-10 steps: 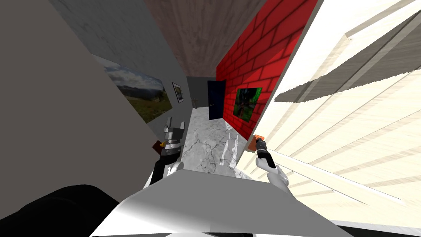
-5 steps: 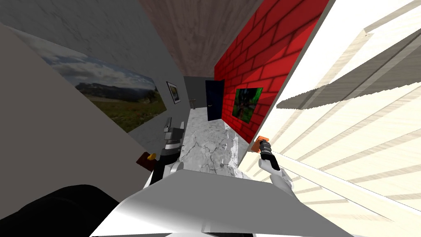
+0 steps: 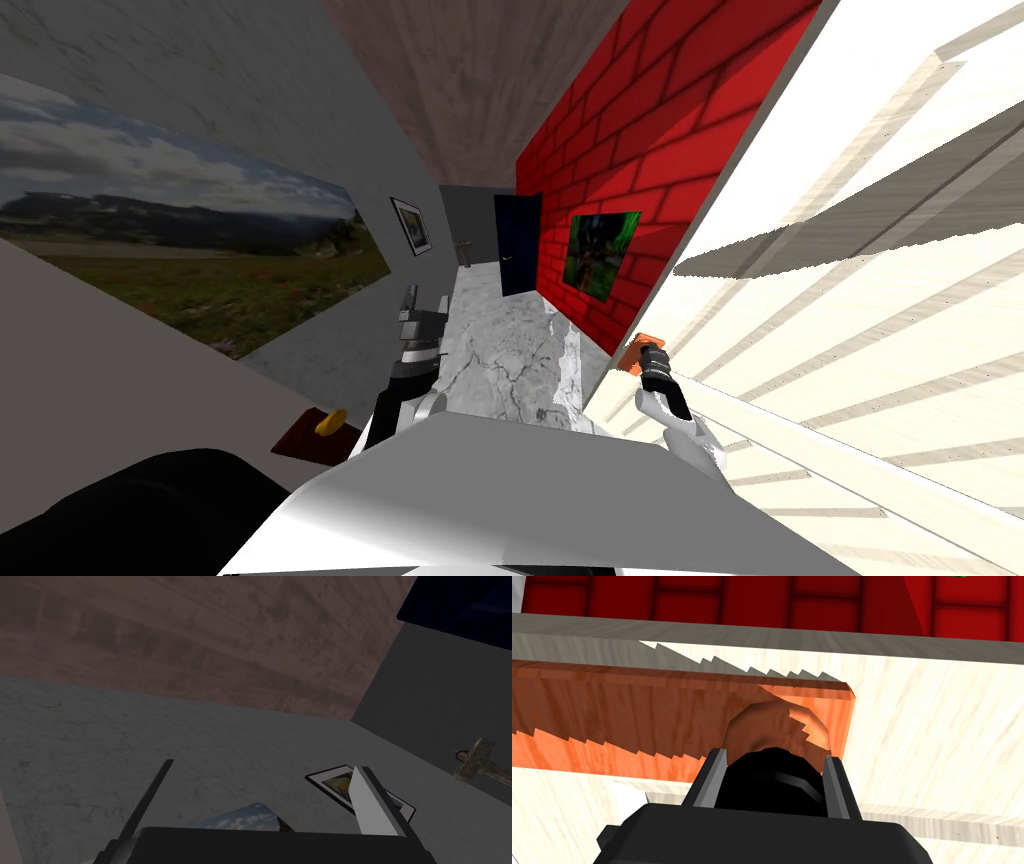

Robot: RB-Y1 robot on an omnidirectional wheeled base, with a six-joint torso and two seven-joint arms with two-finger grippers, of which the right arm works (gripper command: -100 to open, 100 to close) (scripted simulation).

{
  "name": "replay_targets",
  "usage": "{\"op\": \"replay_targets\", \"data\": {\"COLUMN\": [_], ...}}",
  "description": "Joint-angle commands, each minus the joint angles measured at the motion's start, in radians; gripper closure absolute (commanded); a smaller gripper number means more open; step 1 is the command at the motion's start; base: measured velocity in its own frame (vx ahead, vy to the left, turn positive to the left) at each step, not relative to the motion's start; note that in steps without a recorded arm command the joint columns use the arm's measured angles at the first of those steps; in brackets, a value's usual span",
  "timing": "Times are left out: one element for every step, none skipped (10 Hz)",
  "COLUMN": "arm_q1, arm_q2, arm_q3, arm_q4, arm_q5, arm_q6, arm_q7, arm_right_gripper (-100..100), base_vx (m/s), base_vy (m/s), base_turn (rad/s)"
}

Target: Push the door open

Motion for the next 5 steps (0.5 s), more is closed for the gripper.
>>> {"op": "replay_targets", "data": {"arm_q1": [-0.005,-0.005,0.000,0.003,0.004], "arm_q2": [-0.010,-0.011,-0.011,-0.015,-0.016], "arm_q3": [-0.018,-0.027,-0.017,-0.038,-0.048], "arm_q4": [0.010,0.012,0.013,0.013,0.013], "arm_q5": [-0.003,-0.005,-0.004,-0.008,-0.009], "arm_q6": [-0.009,-0.009,-0.008,-0.009,-0.009], "arm_q7": [0.004,0.006,0.001,0.005,0.007], "arm_right_gripper": [100,100,100,100,100], "base_vx": [0.180,0.182,0.083,0.135,0.224], "base_vy": [0.043,0.056,0.025,0.022,0.013], "base_turn": [-0.050,-0.050,-0.035,-0.054,-0.060]}}
